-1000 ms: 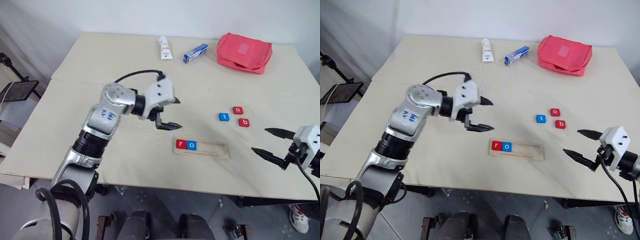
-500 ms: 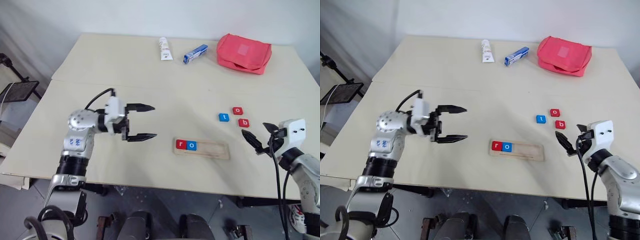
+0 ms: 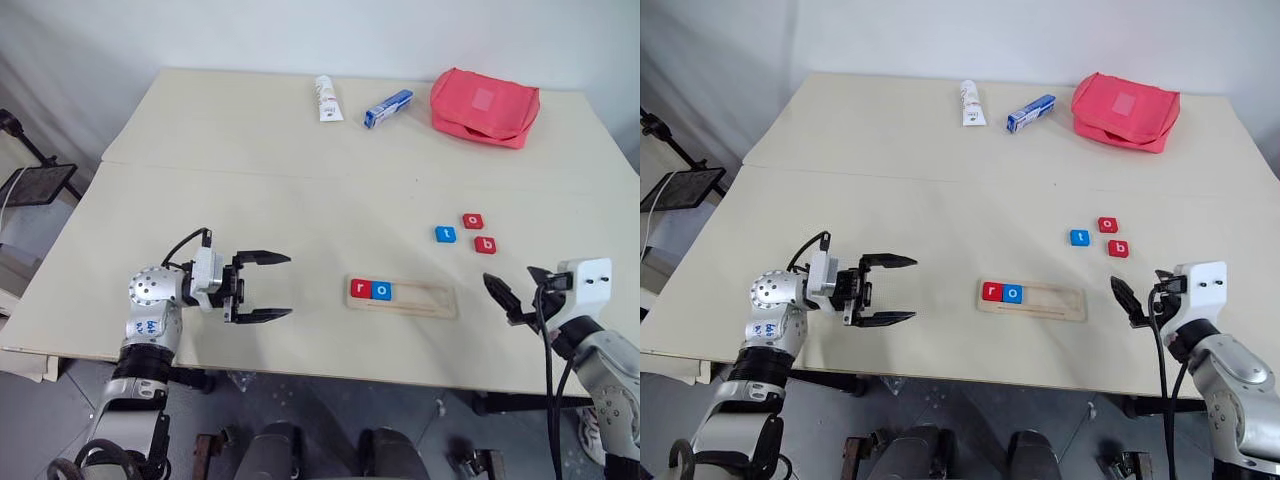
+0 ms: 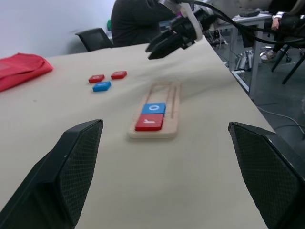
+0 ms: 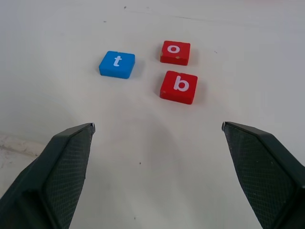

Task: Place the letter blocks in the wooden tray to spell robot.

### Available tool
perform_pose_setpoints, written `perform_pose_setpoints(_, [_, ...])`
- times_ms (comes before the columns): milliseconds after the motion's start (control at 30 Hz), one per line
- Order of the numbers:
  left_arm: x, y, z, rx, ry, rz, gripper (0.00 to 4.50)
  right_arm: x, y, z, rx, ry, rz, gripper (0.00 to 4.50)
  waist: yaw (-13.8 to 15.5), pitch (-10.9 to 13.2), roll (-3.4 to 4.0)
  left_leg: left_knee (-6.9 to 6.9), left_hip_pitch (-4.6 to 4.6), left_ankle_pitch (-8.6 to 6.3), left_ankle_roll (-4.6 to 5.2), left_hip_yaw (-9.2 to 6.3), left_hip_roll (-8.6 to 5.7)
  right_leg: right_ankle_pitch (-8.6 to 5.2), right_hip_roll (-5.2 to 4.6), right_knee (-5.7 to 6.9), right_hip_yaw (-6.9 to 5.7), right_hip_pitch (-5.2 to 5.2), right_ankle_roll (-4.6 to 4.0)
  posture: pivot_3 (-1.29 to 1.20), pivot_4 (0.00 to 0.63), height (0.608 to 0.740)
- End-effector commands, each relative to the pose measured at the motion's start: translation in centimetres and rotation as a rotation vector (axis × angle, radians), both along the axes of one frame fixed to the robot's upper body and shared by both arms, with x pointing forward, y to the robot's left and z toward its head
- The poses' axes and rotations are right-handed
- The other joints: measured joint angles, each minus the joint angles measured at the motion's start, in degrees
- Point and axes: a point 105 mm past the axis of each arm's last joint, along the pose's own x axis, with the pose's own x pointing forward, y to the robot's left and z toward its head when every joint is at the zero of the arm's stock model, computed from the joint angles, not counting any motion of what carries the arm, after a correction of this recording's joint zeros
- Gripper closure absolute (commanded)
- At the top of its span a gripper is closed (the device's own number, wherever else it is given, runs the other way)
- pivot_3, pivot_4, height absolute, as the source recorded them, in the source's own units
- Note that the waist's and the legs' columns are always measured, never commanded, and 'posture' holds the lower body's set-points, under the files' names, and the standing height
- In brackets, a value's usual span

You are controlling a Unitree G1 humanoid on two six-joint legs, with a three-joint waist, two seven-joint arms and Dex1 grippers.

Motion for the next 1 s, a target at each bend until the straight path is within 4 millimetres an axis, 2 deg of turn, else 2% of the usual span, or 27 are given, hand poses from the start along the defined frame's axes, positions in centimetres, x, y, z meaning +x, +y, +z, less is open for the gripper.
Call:
perform_pose_setpoints(33, [0.0,-0.1,0.8,-0.024,-0.028,-0.028,0.02,-0.4,-0.3,1.7,-0.01,-0.065,-0.017,0.0,-0.04,0.0,0.0,0.0,0.0,0.0,0.0,0.01,0.0,0.0,0.0,0.0,0.01,0.0,0.0,0.0,0.15,0.74])
perform_pose_setpoints(567, [0.0,-0.6,1.1,-0.015,-0.002,-0.075,0.02,-0.3,0.0,1.9,-0.015,-0.071,-0.003,0.0,-0.06,0.0,0.0,-0.01,0.0,0.0,0.0,0.01,0.01,0.0,0.01,0.0,0.02,-0.01,0.0,0.0,0.15,0.74])
perform_pose_setpoints(700, [0.0,-0.7,1.0,-0.01,-0.003,-0.066,0.02,1.1,0.4,2.5,-0.013,-0.051,0.024,0.0,-0.18,0.0,0.0,0.0,0.0,0.0,0.0,0.02,0.01,0.0,0.01,0.0,0.04,-0.01,0.0,0.0,0.15,0.74])
perform_pose_setpoints(867, [-0.2,-0.9,0.9,-0.018,-0.007,-0.061,0.02,4.8,0.3,3.4,-0.015,0.009,0.032,0.0,-1.2,0.0,0.0,0.0,0.02,0.0,-0.01,0.03,0.06,0.0,0.03,0.01,0.03,-0.01,0.0,0.0,0.15,0.74])
perform_pose_setpoints(1000, [-0.7,-1.1,0.8,-0.023,-0.009,-0.061,0.02,7.2,-0.3,2.7,-0.026,0.061,0.0,0.0,-1.38,0.0,0.0,-0.04,0.01,0.0,-0.01,0.0,0.04,0.0,0.02,0.01,0.0,-0.03,0.0,0.0,0.15,0.74])
